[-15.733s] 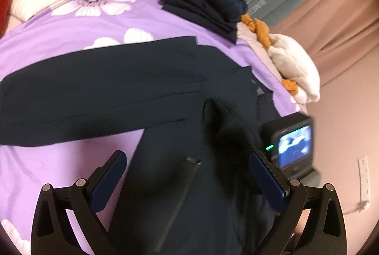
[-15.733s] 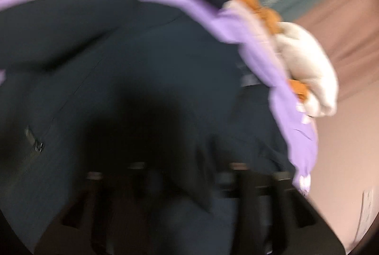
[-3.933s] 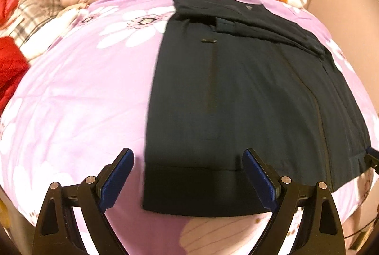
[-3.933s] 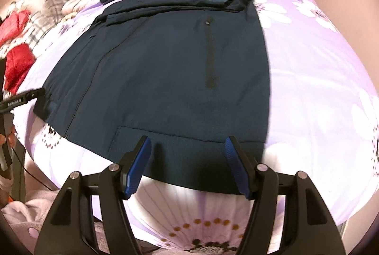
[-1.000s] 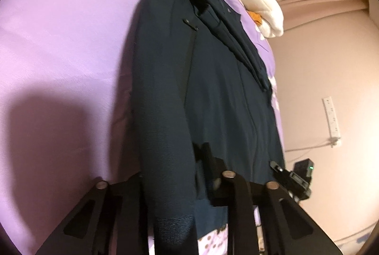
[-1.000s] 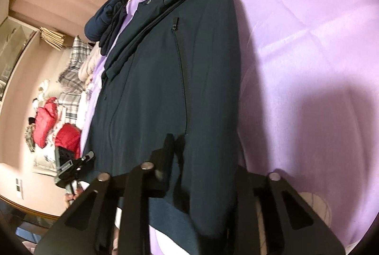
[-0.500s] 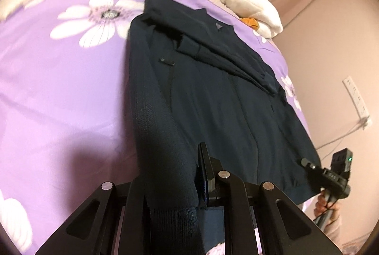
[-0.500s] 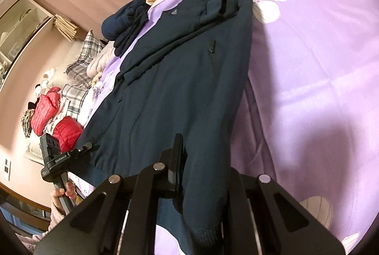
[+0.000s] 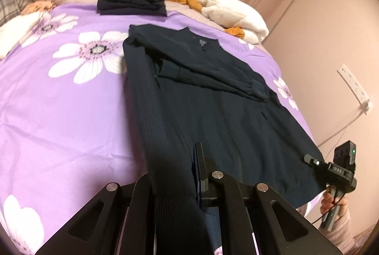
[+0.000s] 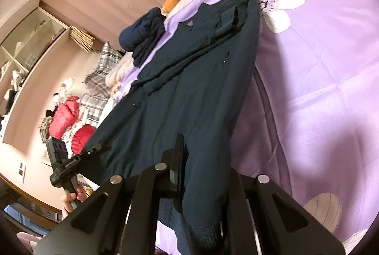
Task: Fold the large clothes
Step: 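Close both grippers on the navy jacket hem edge, then lift the hem with both grippers and fold it up toward the collar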
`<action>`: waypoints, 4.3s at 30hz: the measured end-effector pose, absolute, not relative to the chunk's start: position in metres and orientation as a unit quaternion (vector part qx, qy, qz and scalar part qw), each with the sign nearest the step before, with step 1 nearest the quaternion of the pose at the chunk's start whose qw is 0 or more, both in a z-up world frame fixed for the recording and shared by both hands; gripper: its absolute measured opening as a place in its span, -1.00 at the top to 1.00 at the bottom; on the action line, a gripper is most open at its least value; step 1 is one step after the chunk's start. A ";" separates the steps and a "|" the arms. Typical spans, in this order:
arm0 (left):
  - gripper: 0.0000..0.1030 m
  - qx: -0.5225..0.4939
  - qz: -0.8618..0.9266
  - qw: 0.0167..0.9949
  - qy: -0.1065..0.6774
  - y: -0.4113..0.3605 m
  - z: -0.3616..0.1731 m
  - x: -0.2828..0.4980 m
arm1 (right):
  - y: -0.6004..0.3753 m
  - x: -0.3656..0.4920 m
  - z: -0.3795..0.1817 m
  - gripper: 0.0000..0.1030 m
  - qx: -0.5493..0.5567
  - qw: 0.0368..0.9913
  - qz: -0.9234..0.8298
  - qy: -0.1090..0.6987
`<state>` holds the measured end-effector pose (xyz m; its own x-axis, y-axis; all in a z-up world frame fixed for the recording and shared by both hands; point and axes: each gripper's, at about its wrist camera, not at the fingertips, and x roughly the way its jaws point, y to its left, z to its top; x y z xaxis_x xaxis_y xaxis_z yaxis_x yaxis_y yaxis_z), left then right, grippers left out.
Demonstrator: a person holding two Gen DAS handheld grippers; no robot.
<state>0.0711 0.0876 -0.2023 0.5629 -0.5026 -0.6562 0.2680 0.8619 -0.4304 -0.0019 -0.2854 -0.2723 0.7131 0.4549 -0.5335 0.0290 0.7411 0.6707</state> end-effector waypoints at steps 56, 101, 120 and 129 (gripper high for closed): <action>0.87 -0.157 -0.285 0.872 0.365 0.118 -0.114 -0.023 | -0.252 -0.073 -0.162 0.82 0.286 0.885 0.264 0.257; 0.87 -0.231 -0.193 0.845 0.442 0.123 -0.143 0.217 | -0.350 0.130 -0.184 0.76 0.415 0.848 0.168 0.284; 0.87 -0.245 -0.157 0.814 0.503 0.103 -0.201 0.301 | -0.368 0.196 -0.233 0.73 0.439 0.828 0.117 0.328; 0.87 -0.233 -0.131 0.801 0.536 0.084 -0.226 0.346 | -0.386 0.232 -0.265 0.73 0.468 0.808 0.085 0.349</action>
